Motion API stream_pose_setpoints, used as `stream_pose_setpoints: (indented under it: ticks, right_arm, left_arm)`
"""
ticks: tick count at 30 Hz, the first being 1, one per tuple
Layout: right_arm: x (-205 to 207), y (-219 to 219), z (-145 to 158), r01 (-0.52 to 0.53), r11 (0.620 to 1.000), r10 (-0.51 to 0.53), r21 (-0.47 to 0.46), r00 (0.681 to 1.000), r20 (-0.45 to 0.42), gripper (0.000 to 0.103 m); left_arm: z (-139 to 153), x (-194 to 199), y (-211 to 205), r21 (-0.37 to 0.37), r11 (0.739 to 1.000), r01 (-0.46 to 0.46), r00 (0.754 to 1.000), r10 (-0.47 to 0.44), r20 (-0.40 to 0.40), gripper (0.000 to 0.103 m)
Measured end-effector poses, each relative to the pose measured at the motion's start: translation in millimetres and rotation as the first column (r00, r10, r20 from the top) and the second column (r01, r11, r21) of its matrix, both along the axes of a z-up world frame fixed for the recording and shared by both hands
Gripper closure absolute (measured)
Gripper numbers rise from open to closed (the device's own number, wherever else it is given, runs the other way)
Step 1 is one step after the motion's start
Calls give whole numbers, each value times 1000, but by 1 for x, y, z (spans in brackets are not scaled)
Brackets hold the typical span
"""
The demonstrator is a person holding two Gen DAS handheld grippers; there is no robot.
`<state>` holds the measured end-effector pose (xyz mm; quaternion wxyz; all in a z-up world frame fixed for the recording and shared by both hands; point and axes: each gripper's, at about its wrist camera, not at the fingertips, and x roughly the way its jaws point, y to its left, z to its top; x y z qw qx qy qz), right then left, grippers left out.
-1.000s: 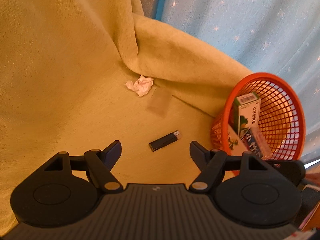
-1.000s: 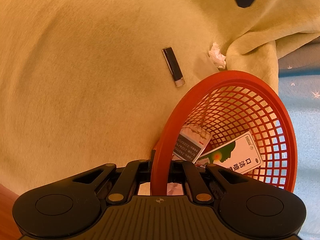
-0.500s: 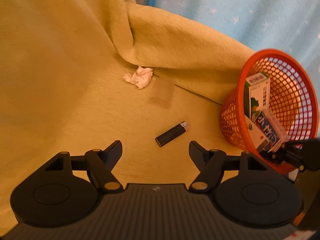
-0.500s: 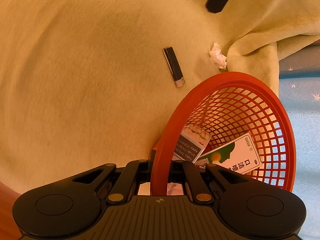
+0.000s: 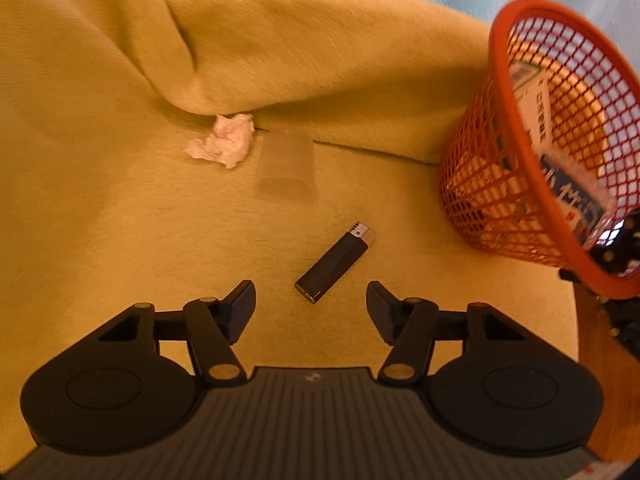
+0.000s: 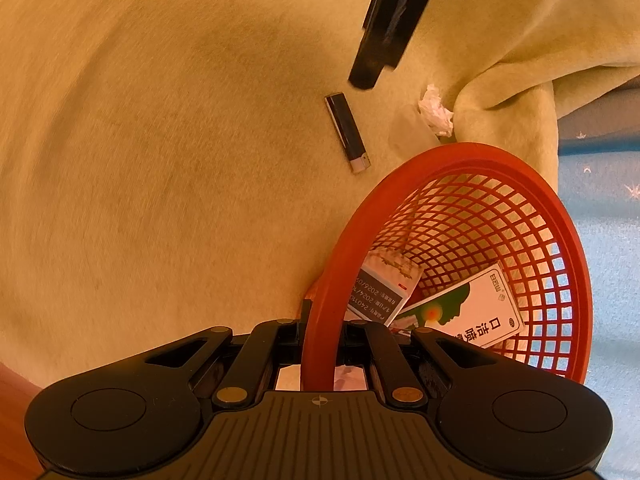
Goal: Organize objects
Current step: 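Move the left tool to the black lighter and grasp it, then carry the black lighter into the wastebasket and open the left tool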
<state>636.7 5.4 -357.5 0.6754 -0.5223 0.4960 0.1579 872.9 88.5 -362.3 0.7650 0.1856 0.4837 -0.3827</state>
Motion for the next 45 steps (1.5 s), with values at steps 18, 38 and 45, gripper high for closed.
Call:
stream_pose_setpoints:
  ticks: [18, 38, 45]
  right_arm:
    - [1, -9, 4, 23, 999, -23, 41, 1000, 3, 102]
    - [0, -8, 3, 29, 998, -30, 50, 999, 11, 102]
    - [0, -6, 3, 24, 999, -24, 39, 1000, 11, 102]
  left_arm:
    - [-58, 8, -43, 76, 973, 220, 974, -223, 32, 69]
    - [-36, -10, -15, 68, 997, 47, 999, -46, -10, 86]
    - [7, -21, -3, 51, 998, -36, 999, 37, -18, 86]
